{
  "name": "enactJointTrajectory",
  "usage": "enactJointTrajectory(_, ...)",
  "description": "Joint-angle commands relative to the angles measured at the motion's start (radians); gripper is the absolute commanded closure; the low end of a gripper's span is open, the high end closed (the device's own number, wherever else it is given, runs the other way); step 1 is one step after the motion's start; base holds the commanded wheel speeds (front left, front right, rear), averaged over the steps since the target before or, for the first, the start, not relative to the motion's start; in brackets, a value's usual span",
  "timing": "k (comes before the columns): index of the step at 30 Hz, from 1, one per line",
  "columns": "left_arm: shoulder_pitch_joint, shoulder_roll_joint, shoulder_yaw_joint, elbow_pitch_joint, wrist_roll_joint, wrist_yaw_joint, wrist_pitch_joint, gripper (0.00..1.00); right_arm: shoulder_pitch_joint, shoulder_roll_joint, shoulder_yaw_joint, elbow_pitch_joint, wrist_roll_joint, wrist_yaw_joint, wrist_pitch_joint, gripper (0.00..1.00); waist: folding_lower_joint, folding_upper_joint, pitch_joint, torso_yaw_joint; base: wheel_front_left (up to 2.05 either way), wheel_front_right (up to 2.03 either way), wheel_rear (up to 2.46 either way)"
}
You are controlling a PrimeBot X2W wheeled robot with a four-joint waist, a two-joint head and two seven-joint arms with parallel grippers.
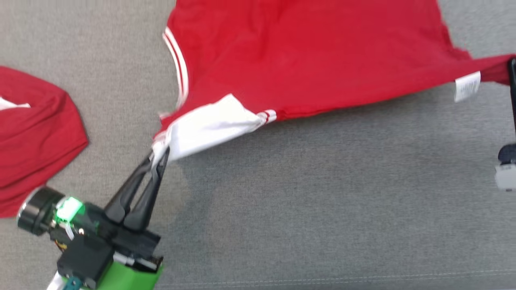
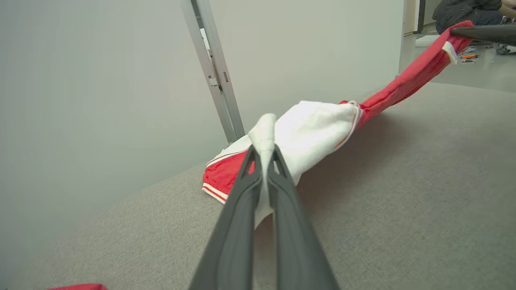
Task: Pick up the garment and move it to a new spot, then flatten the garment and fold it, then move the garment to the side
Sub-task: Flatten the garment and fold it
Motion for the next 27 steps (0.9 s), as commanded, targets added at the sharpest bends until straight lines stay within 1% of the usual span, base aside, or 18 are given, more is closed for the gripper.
enactJointTrajectory(1, 0.039, -0.007, 0.005, -0.01, 0.014, -0.011, 0.0, 1.0, 0.038, 0.005, -0.009, -0.008, 0.001, 0.0, -0.003, 1.0, 0.0001, 0.0, -0.077, -0.04, 0.0, 0.0, 0.0)
enactJointTrajectory(3, 0.085, -0.01, 0.005, -0.02, 0.02, -0.027, 0.0, 1.0, 0.077, 0.008, -0.019, -0.016, 0.006, 0.0, -0.003, 1.0, 0.0001, 0.0, -0.085, -0.041, 0.0, 0.0, 0.0)
enactJointTrajectory(6, 0.137, -0.002, -0.003, -0.01, 0.029, -0.047, 0.0, 1.0, 0.13, 0.013, -0.035, -0.025, 0.009, 0.0, -0.003, 1.0, 0.0001, 0.0, -0.095, -0.043, 0.0, 0.0, 0.0)
enactJointTrajectory(9, 0.157, -0.013, -0.005, 0.007, 0.02, -0.058, 0.0, 1.0, 0.164, 0.023, -0.044, -0.018, 0.011, 0.0, -0.003, 1.0, 0.0001, 0.0, -0.102, -0.044, 0.0, 0.0, 0.0)
enactJointTrajectory(11, 0.147, -0.015, -0.012, 0.03, 0.029, -0.07, 0.0, 1.0, 0.176, 0.028, -0.031, 0.001, 0.002, 0.0, -0.003, 1.0, 0.0001, 0.0, -0.107, -0.046, 0.0, 0.0, 0.0)
enactJointTrajectory(13, 0.119, -0.025, -0.022, 0.059, 0.038, -0.078, 0.0, 1.0, 0.18, 0.02, 0.008, 0.035, -0.009, 0.0, -0.003, 1.0, 0.0001, 0.0, -0.106, -0.049, 0.0, 0.0, 0.0)
enactJointTrajectory(16, 0.07, -0.036, -0.04, 0.134, 0.046, -0.089, 0.0, 1.0, 0.147, 0.025, 0.046, 0.093, -0.009, 0.0, -0.003, 1.0, 0.0001, 0.0, -0.094, -0.047, 0.0, 0.0, 0.0)
enactJointTrajectory(24, -0.132, -0.081, -0.068, 0.339, 0.085, -0.102, 0.006, 1.0, 0.012, 0.068, 0.067, 0.255, -0.043, 0.0, -0.003, 1.0, 0.0001, 0.0, -0.029, -0.05, 0.0, 0.0, 0.0)
enactJointTrajectory(27, -0.201, -0.074, -0.076, 0.395, 0.118, -0.103, 0.006, 1.0, -0.043, 0.082, 0.085, 0.295, -0.053, 0.0, -0.003, 1.0, 0.0001, 0.0, -0.005, -0.052, 0.0, 0.0, 0.0)
